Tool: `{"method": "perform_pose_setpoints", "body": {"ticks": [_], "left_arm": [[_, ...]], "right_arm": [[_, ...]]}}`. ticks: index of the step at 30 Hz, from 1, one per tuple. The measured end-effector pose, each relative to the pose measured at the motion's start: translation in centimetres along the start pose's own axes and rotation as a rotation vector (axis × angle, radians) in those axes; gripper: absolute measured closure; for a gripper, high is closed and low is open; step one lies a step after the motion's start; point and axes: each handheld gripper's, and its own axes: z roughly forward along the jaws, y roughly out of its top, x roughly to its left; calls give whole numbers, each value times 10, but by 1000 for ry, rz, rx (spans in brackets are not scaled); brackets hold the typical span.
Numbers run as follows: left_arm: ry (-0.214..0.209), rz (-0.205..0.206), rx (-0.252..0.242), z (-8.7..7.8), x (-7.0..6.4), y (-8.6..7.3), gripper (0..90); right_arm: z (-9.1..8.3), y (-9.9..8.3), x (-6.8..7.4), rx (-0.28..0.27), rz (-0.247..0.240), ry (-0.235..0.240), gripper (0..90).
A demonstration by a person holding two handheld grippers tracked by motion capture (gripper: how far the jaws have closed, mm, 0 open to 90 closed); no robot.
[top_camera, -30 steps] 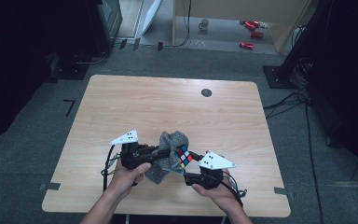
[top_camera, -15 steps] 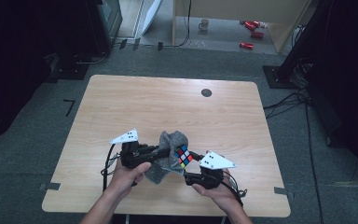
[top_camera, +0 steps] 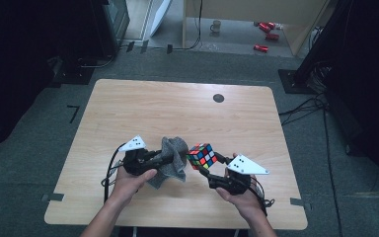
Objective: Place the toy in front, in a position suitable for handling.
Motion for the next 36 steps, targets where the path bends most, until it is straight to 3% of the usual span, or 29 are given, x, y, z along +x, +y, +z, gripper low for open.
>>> {"method": "perform_pose_setpoints", "body": {"ticks": [3,6,9,11,15,21,24,27,28,30,36], "left_arm": [[22,38,37,3,-4,0,547],[56,135,98,9,-18,2,425],[85,169,107,11,-24,2,343],[82,163,102,11,-23,2,279],[78,138,68,7,-17,2,252],[11,99,13,-2,-8,3,224],[8,112,-18,-4,-9,2,222],[-2,159,-48,-4,-13,0,205],[-2,159,-48,-4,-13,0,191],[-34,198,-51,0,-19,-3,175],[-36,251,-73,5,-28,-8,169]], "right_arm": [[-1,0,0,-1,1,0,347],[0,0,1,3,-4,1,346],[1,0,0,6,-3,-1,347],[1,-1,0,8,0,-3,346],[1,-1,0,9,1,-3,347],[3,-2,0,12,2,0,346],[3,-2,0,12,4,0,346],[3,-1,0,9,9,1,346],[3,-1,0,9,9,1,346],[2,0,0,6,17,1,346],[1,2,1,2,32,5,346]]}}
